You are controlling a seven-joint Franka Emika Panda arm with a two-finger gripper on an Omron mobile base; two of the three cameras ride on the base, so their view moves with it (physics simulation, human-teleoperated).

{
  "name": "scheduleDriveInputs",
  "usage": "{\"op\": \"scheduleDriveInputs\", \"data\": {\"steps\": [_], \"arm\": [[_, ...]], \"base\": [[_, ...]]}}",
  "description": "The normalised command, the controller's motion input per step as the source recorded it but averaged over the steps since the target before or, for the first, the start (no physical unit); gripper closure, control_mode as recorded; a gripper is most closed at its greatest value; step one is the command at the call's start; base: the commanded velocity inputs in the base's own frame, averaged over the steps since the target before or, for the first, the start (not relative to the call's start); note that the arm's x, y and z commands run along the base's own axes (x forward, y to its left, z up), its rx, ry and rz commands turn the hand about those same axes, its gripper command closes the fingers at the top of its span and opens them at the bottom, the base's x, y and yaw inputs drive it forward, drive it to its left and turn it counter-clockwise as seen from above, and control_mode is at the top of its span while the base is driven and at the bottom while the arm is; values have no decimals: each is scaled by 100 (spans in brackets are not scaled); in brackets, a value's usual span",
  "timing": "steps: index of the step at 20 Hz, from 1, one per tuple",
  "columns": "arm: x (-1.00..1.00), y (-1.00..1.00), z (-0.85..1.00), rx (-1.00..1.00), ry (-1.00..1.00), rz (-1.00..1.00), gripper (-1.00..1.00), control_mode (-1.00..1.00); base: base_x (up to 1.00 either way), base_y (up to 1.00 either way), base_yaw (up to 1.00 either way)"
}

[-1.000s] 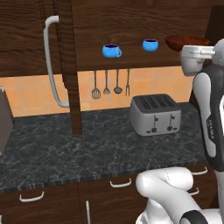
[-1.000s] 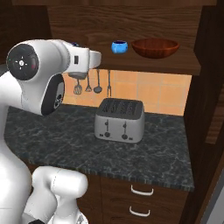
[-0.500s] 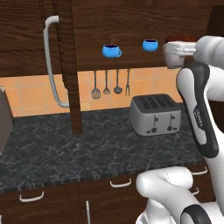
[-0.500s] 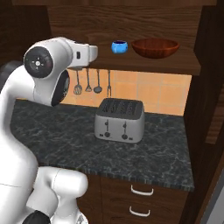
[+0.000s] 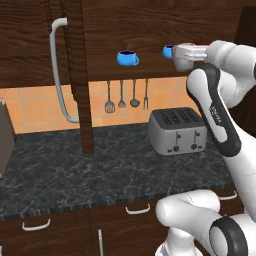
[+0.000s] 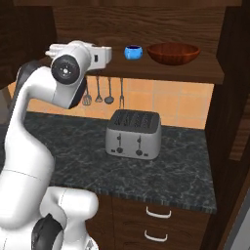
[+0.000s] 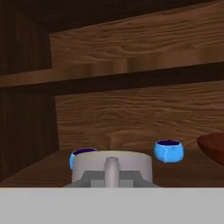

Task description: Gather all objects into one cabinet and sort the glasses and bowls to opposite sides.

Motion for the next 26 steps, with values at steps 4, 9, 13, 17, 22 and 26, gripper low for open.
{"op": "scheduleDriveInputs", "data": {"steps": [4,9,13,17,22,26], "arm": [[69,19,-1,0,3,7,100,-100],[81,0,-3,0,0,4,100,-100],[56,11,-16,0,0,4,100,-100],[43,4,-27,0,-5,14,100,-100],[6,0,-28,0,-20,5,100,-100],[0,0,-27,1,-12,0,100,-100]], "base": [[0,0,0],[0,0,0],[0,0,0],[0,0,0],[0,0,0],[0,0,0]]}}
